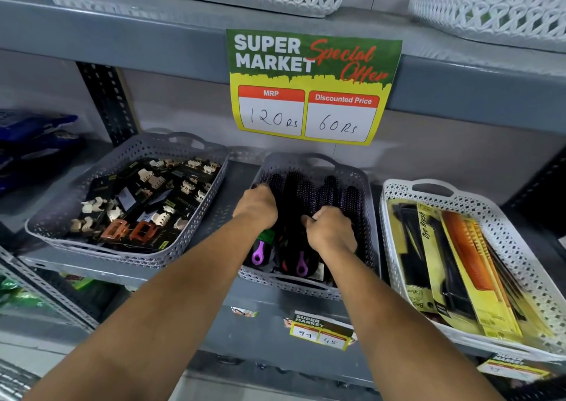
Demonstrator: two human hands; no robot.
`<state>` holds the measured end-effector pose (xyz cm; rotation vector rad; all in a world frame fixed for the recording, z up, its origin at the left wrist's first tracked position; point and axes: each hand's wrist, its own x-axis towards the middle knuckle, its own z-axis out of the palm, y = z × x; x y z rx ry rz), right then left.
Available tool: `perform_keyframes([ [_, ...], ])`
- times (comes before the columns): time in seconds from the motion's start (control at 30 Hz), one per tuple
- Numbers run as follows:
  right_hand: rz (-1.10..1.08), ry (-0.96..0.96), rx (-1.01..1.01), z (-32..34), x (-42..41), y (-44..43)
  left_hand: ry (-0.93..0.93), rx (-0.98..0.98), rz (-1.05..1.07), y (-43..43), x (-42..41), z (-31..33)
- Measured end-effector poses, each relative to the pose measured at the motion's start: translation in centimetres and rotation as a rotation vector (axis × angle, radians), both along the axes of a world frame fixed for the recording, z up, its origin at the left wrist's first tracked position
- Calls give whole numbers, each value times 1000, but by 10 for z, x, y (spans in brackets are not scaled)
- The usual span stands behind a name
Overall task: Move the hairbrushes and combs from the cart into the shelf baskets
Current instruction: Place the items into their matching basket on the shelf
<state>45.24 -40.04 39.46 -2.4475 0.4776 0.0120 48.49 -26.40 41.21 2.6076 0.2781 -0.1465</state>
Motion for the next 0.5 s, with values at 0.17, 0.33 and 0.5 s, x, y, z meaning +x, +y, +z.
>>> perform_keyframes([
  [0.17,41,-9,-87,4,-5,-1,36,-22,-40,3,-7,6],
  [0.33,114,-11,-71,8,-10,-5,3,-10,-34,4,-17,9],
  [0.5,181,-15,-105,14,-18,-6,-21,0,-7,11,-25,12],
])
